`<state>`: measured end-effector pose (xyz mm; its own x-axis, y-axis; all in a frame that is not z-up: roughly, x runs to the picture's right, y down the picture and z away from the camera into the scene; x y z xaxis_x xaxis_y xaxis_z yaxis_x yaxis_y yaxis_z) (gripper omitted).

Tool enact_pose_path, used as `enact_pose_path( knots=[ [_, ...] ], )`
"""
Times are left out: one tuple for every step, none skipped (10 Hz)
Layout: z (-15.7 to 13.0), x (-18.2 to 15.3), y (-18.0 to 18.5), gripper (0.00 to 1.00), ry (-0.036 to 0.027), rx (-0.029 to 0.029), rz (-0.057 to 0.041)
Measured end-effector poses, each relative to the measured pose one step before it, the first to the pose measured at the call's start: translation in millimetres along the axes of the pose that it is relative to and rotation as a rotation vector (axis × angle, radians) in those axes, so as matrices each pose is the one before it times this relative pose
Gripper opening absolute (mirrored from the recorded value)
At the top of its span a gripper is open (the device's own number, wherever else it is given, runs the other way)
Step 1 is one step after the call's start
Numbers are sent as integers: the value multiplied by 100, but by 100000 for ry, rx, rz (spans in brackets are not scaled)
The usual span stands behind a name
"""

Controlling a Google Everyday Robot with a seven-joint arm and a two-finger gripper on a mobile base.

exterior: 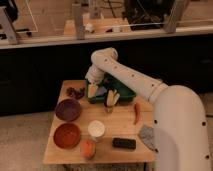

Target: Place grapes in purple bowl

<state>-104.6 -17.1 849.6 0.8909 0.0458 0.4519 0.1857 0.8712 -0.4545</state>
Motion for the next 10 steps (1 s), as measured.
enact_pose_path(
  knots=[
    [452,-770,-348,80,-548,-218,-932],
    [347,-441,-243,80,55,-55,-1014],
    [135,-79,-283,80,703,510,-663],
    [155,56,-314,80,1080,759,-593],
    [260,-189,-290,80,919,584,-419],
    [246,-237,-257,80,765,538,-578],
    [259,-151,-198,80,851,568,-734],
    [354,-180,-154,80,1066,673,-1273],
    [547,-279,-76,80,1462,638,-2156],
    [316,-135,-26,80,1367,514,-1765]
  ],
)
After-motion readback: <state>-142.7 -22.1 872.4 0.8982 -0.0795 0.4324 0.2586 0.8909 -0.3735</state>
